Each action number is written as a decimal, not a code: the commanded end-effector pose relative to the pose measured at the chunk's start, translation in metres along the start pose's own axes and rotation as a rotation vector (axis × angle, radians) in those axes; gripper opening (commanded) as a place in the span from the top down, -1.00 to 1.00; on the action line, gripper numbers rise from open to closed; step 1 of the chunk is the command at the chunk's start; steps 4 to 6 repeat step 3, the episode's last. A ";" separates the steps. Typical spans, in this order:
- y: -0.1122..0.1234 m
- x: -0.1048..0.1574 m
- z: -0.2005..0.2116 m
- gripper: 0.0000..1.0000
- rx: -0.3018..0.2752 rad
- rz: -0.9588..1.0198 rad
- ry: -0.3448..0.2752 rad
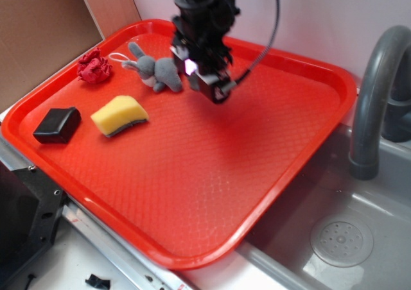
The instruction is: Grab the rock.
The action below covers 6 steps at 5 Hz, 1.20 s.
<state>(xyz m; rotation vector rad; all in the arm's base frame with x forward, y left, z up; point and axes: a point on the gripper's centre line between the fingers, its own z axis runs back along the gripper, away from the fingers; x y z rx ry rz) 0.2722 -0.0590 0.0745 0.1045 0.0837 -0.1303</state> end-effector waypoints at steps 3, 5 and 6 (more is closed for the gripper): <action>-0.004 -0.103 0.128 1.00 -0.038 0.197 -0.202; -0.004 -0.103 0.128 1.00 -0.038 0.197 -0.202; -0.004 -0.103 0.128 1.00 -0.038 0.197 -0.202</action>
